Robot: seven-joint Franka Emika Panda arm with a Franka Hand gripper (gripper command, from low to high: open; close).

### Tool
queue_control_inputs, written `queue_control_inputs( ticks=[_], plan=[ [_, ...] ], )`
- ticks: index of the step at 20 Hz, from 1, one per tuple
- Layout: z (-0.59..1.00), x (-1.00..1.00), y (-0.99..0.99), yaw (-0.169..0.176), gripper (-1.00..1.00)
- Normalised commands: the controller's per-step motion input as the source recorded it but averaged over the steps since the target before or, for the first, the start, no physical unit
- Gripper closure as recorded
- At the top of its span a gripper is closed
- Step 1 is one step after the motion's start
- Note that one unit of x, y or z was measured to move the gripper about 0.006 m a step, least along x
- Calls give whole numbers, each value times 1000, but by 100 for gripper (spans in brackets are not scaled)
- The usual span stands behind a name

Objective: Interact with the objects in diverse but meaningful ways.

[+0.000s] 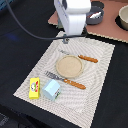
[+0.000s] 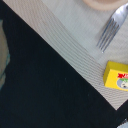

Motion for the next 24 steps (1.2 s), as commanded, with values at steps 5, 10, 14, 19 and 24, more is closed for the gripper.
queue_control_inputs(
  ticks=[5,10,14,19,24],
  plan=[
    [-335,-482,-479,-123,-100],
    [-288,-486,-487,-128,-100],
    [-269,-482,-477,-131,-100],
    [-215,-445,-502,-128,-100],
    [-135,-251,-502,-161,-100]
  ],
)
